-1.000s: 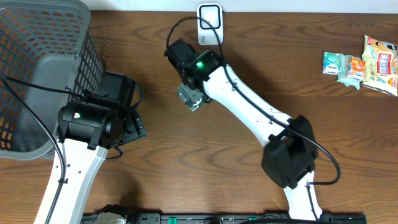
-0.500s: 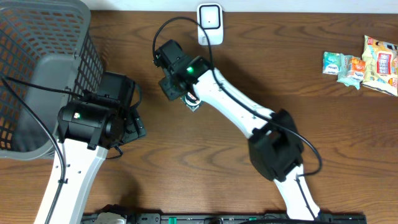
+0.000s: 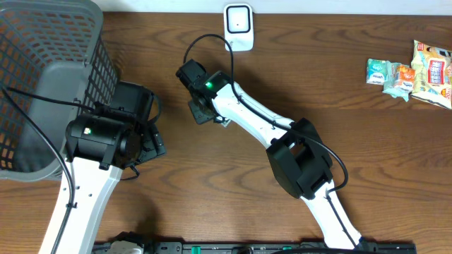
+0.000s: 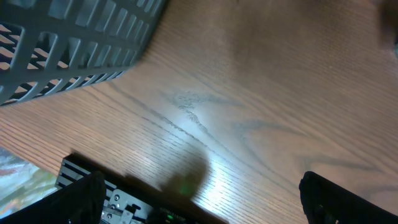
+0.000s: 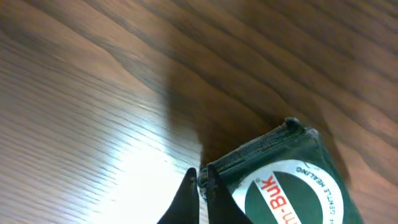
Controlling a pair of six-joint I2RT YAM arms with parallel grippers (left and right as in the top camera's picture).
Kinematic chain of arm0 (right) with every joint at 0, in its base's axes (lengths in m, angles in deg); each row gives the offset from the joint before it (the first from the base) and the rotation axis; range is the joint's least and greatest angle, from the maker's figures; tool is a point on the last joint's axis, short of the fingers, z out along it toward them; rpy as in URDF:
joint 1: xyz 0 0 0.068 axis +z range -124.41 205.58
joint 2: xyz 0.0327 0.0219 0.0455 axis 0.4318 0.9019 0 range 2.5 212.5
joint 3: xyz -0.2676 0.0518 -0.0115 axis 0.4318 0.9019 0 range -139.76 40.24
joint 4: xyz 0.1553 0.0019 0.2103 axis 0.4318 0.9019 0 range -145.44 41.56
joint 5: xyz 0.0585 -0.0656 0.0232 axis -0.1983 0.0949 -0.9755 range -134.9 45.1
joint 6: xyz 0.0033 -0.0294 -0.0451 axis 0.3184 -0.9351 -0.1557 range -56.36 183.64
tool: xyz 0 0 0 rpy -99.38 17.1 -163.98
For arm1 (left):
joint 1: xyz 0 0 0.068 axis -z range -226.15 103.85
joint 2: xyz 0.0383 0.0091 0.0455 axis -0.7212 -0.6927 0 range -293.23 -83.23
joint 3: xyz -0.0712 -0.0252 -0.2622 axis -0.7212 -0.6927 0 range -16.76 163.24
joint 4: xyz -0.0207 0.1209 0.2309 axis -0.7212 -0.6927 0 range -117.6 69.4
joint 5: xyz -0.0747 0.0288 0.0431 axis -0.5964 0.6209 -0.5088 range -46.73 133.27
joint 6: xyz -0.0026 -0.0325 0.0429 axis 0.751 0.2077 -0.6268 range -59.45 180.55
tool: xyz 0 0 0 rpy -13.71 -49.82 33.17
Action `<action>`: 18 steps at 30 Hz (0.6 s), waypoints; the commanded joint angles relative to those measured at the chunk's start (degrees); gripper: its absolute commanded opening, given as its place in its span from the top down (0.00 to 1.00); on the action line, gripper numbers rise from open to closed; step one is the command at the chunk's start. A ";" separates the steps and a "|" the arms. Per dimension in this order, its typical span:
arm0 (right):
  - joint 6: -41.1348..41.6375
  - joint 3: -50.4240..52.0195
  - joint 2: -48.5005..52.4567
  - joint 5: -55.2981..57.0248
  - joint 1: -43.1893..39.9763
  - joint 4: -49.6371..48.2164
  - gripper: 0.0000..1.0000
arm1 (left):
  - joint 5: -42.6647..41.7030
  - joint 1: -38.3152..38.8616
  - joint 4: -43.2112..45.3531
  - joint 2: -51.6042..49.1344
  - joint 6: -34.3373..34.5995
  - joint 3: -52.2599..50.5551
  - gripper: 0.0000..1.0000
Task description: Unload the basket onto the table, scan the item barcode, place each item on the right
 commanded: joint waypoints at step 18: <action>7.85 0.07 -5.53 14.29 -1.99 16.98 0.97 | -0.31 -0.28 -0.15 0.11 0.72 0.02 0.02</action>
